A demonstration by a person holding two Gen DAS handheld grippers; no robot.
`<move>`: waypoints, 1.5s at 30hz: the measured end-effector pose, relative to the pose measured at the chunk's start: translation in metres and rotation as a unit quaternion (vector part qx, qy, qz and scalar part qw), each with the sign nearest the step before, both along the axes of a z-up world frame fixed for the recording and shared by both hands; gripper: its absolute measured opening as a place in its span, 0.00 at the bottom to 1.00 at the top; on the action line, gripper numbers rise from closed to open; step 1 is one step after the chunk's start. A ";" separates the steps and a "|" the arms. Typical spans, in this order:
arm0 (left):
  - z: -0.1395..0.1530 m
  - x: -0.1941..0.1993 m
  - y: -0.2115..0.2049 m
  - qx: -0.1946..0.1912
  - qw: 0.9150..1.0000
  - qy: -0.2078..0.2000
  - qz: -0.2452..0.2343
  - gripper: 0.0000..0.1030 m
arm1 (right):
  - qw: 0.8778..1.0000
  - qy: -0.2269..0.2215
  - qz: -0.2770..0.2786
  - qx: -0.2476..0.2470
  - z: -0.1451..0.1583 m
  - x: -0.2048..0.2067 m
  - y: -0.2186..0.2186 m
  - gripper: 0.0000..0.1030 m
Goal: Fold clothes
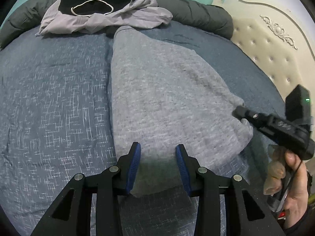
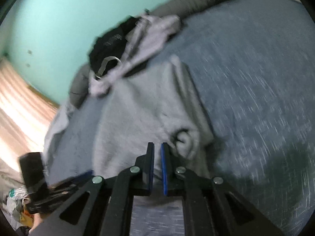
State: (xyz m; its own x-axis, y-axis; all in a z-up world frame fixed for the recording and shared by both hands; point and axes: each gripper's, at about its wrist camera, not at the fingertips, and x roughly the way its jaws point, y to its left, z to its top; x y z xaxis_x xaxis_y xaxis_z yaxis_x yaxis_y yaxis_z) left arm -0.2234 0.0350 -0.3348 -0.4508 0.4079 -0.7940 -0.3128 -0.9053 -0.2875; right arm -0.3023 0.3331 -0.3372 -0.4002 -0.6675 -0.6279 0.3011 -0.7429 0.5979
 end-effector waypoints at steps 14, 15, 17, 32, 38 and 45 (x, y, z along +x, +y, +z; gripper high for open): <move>-0.001 0.003 -0.020 0.045 0.999 0.008 -0.009 0.39 | 0.998 0.063 0.006 -0.005 0.053 0.003 0.013 0.21; -0.002 0.002 -0.020 0.047 0.999 0.009 -0.011 0.39 | 0.997 0.074 0.018 0.020 0.060 -0.004 0.007 0.34; -0.003 0.001 -0.019 0.049 0.999 0.011 -0.014 0.39 | 0.992 0.096 0.040 0.065 0.072 -0.015 -0.005 0.39; -0.011 0.003 -0.025 0.072 0.997 0.024 -0.023 0.40 | 0.966 0.051 0.119 0.226 0.041 -0.162 -0.092 0.39; -0.012 0.003 -0.025 0.076 0.997 0.023 -0.023 0.40 | 0.961 0.050 0.104 0.250 0.030 -0.173 -0.096 0.11; -0.012 0.005 -0.025 0.075 0.997 0.026 -0.021 0.40 | 0.960 0.076 0.063 0.261 0.033 -0.177 -0.090 0.00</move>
